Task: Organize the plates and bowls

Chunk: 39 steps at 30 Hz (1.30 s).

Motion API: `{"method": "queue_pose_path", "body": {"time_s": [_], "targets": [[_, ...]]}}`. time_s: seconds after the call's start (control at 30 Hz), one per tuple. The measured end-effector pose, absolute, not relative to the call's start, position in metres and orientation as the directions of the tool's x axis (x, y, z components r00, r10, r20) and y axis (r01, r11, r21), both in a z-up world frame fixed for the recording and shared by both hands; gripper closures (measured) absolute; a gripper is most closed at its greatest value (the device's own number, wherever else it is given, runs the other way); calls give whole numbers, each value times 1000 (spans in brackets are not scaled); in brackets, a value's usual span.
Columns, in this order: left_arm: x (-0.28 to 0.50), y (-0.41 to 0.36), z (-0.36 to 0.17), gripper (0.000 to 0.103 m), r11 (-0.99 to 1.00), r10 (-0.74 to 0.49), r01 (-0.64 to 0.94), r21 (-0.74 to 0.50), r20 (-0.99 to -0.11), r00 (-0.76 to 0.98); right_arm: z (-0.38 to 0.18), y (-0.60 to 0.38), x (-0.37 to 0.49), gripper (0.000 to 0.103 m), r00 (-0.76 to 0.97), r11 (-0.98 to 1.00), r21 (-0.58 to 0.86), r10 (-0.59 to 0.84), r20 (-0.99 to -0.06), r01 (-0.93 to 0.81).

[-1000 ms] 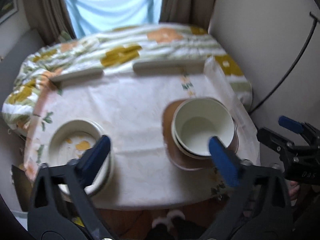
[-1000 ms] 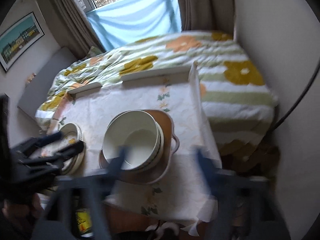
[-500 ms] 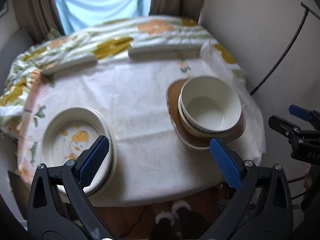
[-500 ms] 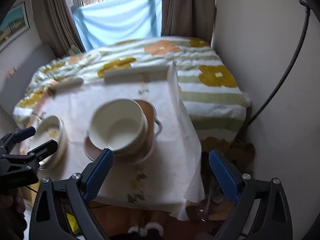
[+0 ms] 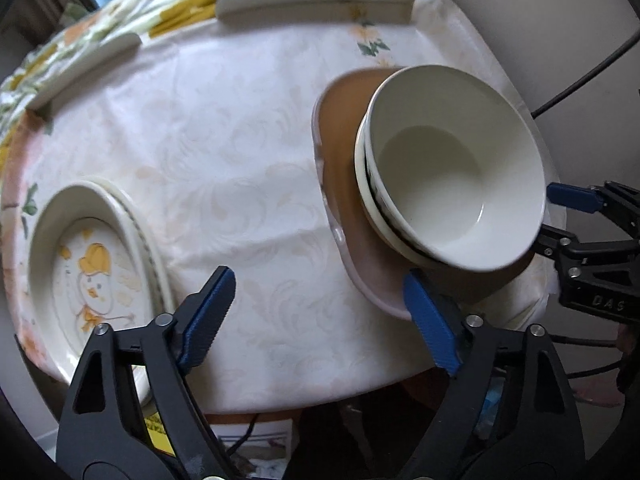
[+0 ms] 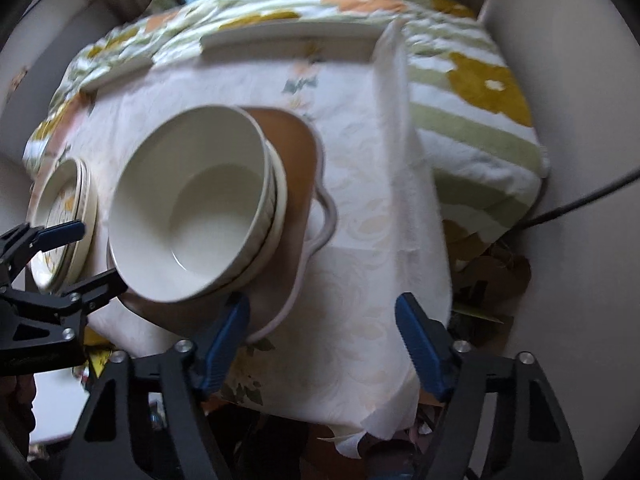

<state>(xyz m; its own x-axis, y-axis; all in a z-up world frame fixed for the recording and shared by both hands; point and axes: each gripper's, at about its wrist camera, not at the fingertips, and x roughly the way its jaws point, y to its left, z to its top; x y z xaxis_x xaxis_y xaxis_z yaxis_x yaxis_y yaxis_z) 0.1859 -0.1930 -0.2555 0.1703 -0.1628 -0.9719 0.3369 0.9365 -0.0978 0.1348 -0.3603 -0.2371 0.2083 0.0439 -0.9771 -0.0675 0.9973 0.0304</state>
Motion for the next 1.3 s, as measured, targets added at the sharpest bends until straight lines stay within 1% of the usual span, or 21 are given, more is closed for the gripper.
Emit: {"method": "queue_pose_path", "body": {"time_s": [0.03, 0.1, 0.13, 0.17, 0.2, 0.23, 0.27, 0.3, 0.33, 0.37, 0.4, 0.47, 0.5, 0.53, 0.67, 0.73, 0.9, 1.0, 1.1, 1.3], "targets": [[189, -195, -259, 26, 937, -161, 335, -100, -974, 159, -240, -359, 137, 43, 196, 996, 35, 51, -979, -85], [193, -200, -267, 30, 937, -159, 333, -107, -978, 134, -248, -357, 143, 47, 168, 992, 51, 70, -983, -113], [195, -201, -269, 34, 937, -158, 332, -108, -979, 127, -252, -355, 145, 51, 156, 991, 51, 71, -985, -127], [196, -202, -271, 37, 936, -163, 332, -115, -979, 121, -255, -354, 147, 52, 150, 989, 53, 74, -986, -140], [197, -204, -273, 42, 935, -167, 333, -120, -979, 115, -257, -354, 148, 53, 144, 987, 62, 84, -986, -149], [199, -206, -276, 48, 934, -170, 333, -125, -980, 108, -260, -354, 150, 58, 137, 985, 76, 98, -986, -157], [200, -208, -278, 50, 933, -172, 335, -128, -980, 105, -263, -354, 152, 64, 126, 982, 95, 116, -985, -164], [203, -210, -281, 53, 933, -169, 338, -124, -980, 105, -265, -353, 154, 67, 117, 979, 110, 131, -984, -171], [203, -213, -284, 61, 930, -168, 348, -122, -980, 104, -268, -350, 156, 73, 112, 976, 112, 135, -985, -187], [203, -215, -287, 64, 926, -171, 356, -124, -980, 102, -270, -348, 157, 78, 111, 974, 108, 132, -985, -201], [204, -218, -290, 68, 923, -175, 363, -127, -979, 103, -272, -346, 157, 79, 108, 971, 109, 135, -985, -214], [204, -223, -290, 73, 916, -175, 385, -117, -977, 121, -276, -345, 157, 83, 98, 965, 135, 160, -982, -223], [203, -225, -290, 78, 911, -183, 395, -120, -975, 125, -277, -344, 156, 84, 101, 963, 146, 172, -980, -227], [202, -226, -290, 80, 907, -189, 403, -122, -974, 128, -277, -344, 155, 86, 106, 962, 150, 178, -978, -227], [201, -233, -290, 84, 893, -192, 438, -106, -969, 156, -275, -345, 148, 87, 146, 958, 146, 186, -972, -246], [198, -242, -288, 84, 883, -178, 463, -76, -967, 180, -273, -343, 144, 87, 169, 955, 132, 181, -969, -266], [198, -244, -283, 84, 887, -181, 456, -66, -960, 213, -272, -352, 141, 87, 204, 956, 127, 185, -961, -265], [196, -240, -273, 84, 890, -175, 454, -46, -953, 246, -264, -352, 139, 88, 238, 953, 100, 171, -956, -285], [195, -235, -260, 84, 896, -187, 442, -55, -947, 260, -252, -354, 141, 88, 261, 951, 92, 173, -950, -295], [185, -208, -222, 84, 910, -188, 413, -44, -930, 315, -220, -337, 140, 88, 288, 942, 70, 171, -942, -329]]}}
